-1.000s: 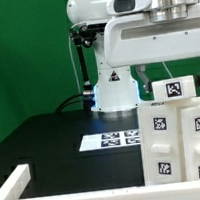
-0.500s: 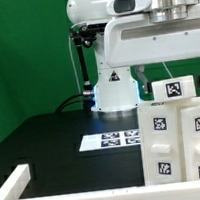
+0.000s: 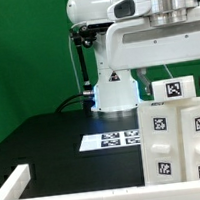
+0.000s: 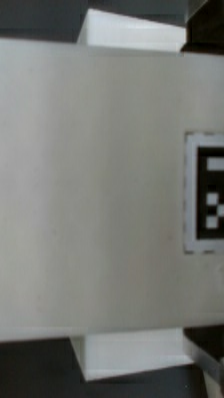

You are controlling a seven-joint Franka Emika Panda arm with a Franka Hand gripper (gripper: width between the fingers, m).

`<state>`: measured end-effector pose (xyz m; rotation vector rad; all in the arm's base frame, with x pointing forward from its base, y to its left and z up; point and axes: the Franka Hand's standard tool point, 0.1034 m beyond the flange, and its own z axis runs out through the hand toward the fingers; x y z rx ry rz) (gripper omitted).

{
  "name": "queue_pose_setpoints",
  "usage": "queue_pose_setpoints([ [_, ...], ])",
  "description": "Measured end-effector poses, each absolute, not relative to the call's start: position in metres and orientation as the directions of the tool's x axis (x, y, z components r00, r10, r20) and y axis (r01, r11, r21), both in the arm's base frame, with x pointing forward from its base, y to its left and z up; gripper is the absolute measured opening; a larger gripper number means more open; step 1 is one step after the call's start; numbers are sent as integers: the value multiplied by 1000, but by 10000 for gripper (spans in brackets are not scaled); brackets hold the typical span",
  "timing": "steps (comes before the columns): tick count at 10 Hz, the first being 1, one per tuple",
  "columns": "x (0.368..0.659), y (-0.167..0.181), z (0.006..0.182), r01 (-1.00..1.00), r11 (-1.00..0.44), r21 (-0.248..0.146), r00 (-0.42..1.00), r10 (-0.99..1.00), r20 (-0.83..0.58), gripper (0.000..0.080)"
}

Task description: Assemble cabinet

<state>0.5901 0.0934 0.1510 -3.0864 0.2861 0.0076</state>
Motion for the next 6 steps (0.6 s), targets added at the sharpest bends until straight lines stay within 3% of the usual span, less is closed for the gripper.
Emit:
queue_pose_setpoints([
  [2,591,94,151,-182,-983,-41,983,-182,-1,648],
  [3,591,93,151,-182,-982,-40,983,-182,-2,543],
  [6,591,93,151,-182,-982,-40,983,-182,-2,547],
])
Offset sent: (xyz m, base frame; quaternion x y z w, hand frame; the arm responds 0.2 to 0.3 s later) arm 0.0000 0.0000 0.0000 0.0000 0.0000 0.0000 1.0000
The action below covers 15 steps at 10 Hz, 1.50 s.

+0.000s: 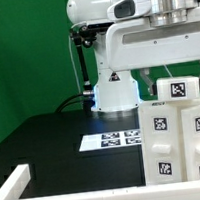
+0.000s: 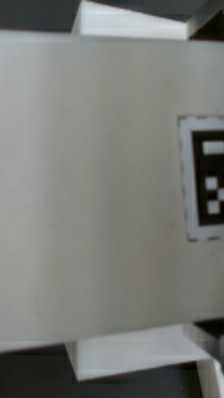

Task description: Assemble cabinet

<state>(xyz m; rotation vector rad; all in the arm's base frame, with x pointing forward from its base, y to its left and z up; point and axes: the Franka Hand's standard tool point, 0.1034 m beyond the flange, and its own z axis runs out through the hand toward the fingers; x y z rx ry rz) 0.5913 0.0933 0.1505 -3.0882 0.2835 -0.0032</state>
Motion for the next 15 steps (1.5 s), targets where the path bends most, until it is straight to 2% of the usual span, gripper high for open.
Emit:
queue_pose_setpoints([
  [5,591,93,150,-187,-981,-41,982,-187,-2,547],
  [7,591,91,150,-307,-950,-58,952,-307,-14,548],
  [10,591,89,149,-671,-738,-78,742,-667,-65,548],
  [11,591,91,149,-763,-642,-73,646,-760,-71,548],
  [14,592,92,149,-852,-519,-63,523,-848,-82,548],
  [15,592,91,149,-900,-432,-57,436,-895,-91,548],
])
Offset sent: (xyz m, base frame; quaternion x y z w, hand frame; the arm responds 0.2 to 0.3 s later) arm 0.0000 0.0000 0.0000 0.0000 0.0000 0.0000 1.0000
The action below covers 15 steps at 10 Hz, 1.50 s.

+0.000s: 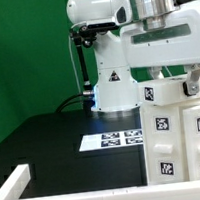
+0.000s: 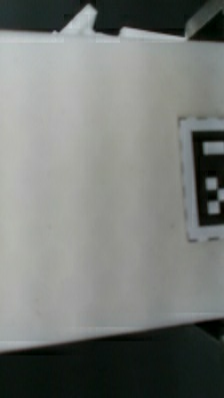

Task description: Assemble cabinet

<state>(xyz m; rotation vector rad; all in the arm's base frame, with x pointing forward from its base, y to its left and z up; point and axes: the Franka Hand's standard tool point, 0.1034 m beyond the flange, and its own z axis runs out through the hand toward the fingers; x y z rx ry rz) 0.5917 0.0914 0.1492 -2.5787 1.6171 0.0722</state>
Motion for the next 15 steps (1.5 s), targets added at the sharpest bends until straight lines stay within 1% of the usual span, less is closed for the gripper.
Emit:
queue_pose_setpoints([
  [1,592,90,149,-947,-318,-47,321,-941,-104,548],
  [2,592,89,149,-987,-159,-34,162,-979,-126,548],
  [3,593,89,149,-998,50,-24,-46,-988,-149,548],
  [5,597,91,150,-967,254,-22,-246,-954,-173,548],
  [6,598,92,150,-951,308,-16,-300,-938,-175,548],
  [8,600,93,151,-925,381,-11,-373,-910,-180,548],
  [9,600,93,151,-920,392,-10,-384,-905,-181,548],
  [11,599,93,150,-928,373,-12,-365,-913,-180,548],
  [12,599,95,150,-932,361,-10,-354,-918,-179,625],
  [13,596,98,151,-944,330,-5,-323,-929,-179,643],
  [14,594,100,157,-957,290,0,-285,-941,-183,643],
  [15,592,101,166,-966,260,2,-255,-948,-190,643],
])
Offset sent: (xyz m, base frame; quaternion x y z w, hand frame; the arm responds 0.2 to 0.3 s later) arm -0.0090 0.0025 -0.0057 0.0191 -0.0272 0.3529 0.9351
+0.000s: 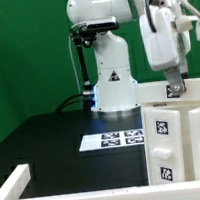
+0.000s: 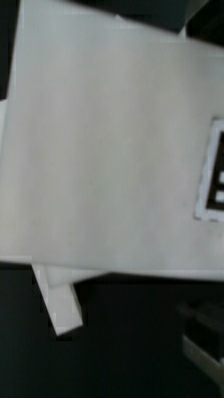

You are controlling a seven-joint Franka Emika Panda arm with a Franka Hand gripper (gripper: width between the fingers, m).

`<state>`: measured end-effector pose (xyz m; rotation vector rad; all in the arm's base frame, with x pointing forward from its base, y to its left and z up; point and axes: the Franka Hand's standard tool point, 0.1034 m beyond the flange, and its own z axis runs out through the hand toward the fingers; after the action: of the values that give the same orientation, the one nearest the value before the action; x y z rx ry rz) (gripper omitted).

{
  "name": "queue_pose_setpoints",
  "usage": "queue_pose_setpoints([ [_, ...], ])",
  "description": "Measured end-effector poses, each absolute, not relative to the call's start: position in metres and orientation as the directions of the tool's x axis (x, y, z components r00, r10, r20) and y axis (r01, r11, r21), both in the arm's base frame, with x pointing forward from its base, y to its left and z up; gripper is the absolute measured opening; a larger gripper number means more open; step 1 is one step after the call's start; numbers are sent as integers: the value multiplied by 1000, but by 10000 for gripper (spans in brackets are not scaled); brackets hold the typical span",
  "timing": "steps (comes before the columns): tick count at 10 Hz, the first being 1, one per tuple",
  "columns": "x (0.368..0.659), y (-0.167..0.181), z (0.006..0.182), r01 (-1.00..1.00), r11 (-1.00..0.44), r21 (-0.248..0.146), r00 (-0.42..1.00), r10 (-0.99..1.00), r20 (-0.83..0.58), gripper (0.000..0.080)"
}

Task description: Assemble cabinet

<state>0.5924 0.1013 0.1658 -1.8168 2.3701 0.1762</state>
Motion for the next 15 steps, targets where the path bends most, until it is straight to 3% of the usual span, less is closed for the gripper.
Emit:
queue_pose_setpoints([
  [4,592,102,166,-997,74,-29,-67,-980,-188,649],
  [5,592,102,166,-999,-14,-45,22,-983,-184,649],
  [7,591,108,178,-960,-277,-38,279,-943,-182,649],
  [8,597,109,185,-915,-399,-67,404,-899,-167,649],
  [9,598,110,189,-812,-578,-74,583,-801,-140,649],
  [13,597,109,188,-594,-798,-103,804,-584,-110,649],
  [15,602,111,189,-250,-964,-93,967,-245,-65,649],
])
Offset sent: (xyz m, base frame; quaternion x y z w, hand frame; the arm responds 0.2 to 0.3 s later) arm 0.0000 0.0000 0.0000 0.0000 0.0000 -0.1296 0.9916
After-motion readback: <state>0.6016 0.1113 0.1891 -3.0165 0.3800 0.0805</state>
